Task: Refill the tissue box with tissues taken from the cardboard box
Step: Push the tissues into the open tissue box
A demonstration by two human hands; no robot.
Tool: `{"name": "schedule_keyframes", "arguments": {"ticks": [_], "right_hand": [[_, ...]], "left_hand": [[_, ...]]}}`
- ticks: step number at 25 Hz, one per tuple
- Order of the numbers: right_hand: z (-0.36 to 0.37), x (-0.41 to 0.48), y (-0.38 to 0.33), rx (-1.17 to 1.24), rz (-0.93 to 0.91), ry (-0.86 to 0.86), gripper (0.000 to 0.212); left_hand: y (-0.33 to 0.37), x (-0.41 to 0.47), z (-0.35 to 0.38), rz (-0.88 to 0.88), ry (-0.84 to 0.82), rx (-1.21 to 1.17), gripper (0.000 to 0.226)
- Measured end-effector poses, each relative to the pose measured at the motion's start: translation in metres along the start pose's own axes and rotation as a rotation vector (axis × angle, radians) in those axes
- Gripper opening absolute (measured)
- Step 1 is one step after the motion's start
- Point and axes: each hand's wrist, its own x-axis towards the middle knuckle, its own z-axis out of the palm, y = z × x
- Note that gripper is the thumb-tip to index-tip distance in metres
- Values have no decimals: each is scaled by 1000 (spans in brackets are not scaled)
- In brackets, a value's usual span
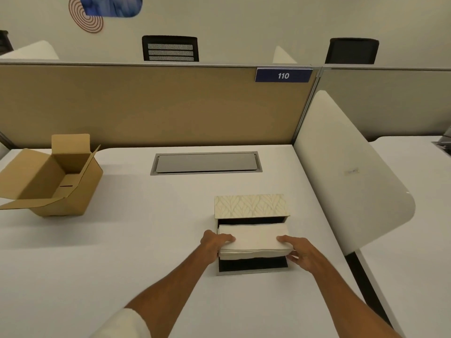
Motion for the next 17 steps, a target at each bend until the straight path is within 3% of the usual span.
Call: {"name": "schedule_keyframes", "arguments": {"ticks": [7,17], "right_hand": [[5,6,1,-74,20,31,49],[8,12,9,-124,74,69,48]], "left_hand": [[-4,10,1,-31,29,121,74],[-6,16,3,-31,58,184,71]]}}
